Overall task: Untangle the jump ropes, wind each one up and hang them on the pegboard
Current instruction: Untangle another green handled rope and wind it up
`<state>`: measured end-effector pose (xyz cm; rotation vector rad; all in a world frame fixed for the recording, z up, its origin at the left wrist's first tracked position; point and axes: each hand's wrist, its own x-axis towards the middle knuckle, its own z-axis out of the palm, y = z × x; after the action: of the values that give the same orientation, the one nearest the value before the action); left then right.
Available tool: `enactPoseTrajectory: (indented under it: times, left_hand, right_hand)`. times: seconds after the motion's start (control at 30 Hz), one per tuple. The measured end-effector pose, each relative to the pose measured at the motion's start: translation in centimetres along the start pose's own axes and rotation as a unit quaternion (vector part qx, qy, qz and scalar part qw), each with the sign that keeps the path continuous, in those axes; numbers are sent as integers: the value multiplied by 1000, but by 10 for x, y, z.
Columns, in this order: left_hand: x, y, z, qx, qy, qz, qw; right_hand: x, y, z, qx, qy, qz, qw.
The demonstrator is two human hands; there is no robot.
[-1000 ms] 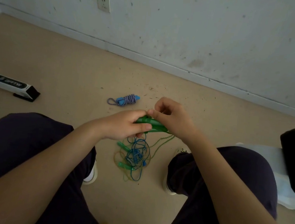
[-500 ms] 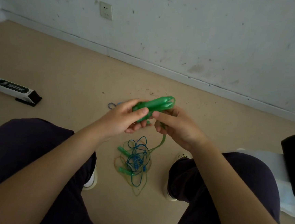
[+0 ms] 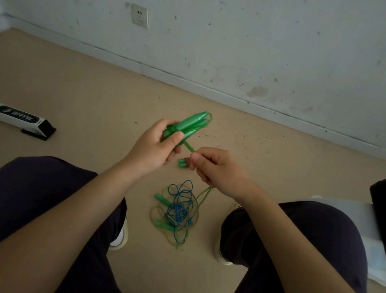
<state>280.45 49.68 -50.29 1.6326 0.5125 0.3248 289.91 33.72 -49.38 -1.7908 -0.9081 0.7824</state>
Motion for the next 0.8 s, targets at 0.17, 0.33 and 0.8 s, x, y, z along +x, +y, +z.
enactPoseTrajectory:
  times: [0.17,0.33,0.8]
  left_hand:
    - [4,-2,-3,158,-5,-5,987]
    - [-2,-3,1,167,-166,-68,969]
    - [-11,2,5,102,-290,-38,951]
  right_hand:
    - [-1,-6,-11,-64,43,-65,995]
    - [-1,-7,-20,-125,66,-101,985]
    - [7,10,-16,-104,100,-19,989]
